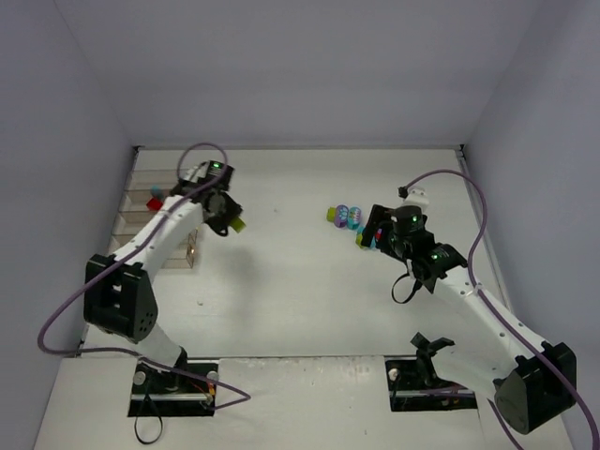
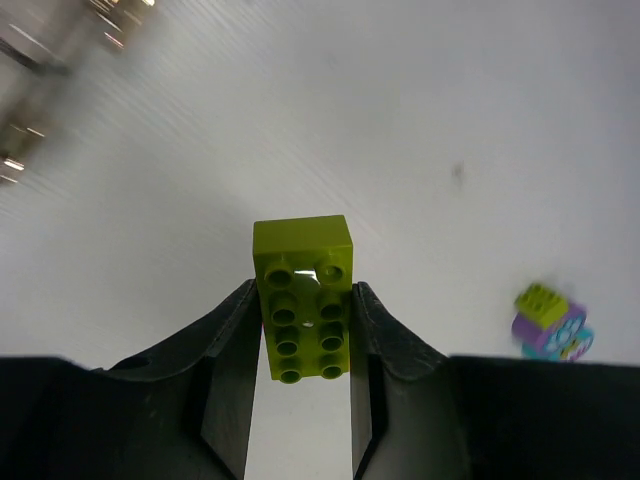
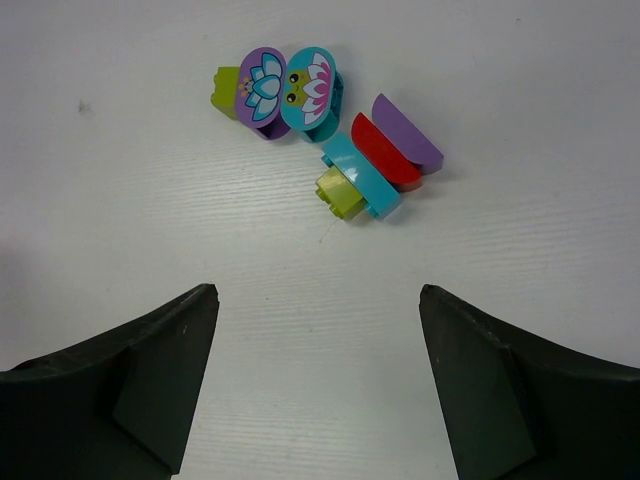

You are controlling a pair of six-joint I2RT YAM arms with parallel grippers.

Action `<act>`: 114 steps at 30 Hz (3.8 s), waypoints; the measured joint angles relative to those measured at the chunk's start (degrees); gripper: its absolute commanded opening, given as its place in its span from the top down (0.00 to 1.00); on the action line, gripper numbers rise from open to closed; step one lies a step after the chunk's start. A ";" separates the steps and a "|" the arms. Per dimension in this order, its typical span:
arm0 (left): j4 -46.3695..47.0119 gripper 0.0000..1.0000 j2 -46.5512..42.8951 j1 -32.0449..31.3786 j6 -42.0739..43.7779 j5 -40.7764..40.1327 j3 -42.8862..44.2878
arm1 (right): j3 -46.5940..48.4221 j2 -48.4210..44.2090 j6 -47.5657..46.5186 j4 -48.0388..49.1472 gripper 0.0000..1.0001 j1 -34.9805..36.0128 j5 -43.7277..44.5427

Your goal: Sort the legos into containers by color

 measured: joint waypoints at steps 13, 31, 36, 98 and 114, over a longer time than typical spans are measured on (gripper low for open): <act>3.82 0.96 -5.44 28.85 0.11 4.96 -8.55 | 0.00 1.18 -0.90 0.98 0.22 -0.04 -1.38; 9.35 0.66 2.43 35.34 -1.60 9.09 -6.95 | 0.00 1.18 -1.09 1.31 0.22 -0.04 -1.44; 9.44 0.53 2.54 35.63 -2.01 9.53 -6.19 | 0.00 1.20 -1.14 1.31 0.22 -0.04 -1.44; 14.47 0.37 -18.49 3.89 36.87 17.46 -16.57 | 18.69 39.85 27.12 -10.38 0.01 0.81 7.85; 14.97 0.37 -18.51 3.76 36.76 18.56 -17.25 | 22.38 45.92 29.92 -11.21 0.00 -1.99 8.87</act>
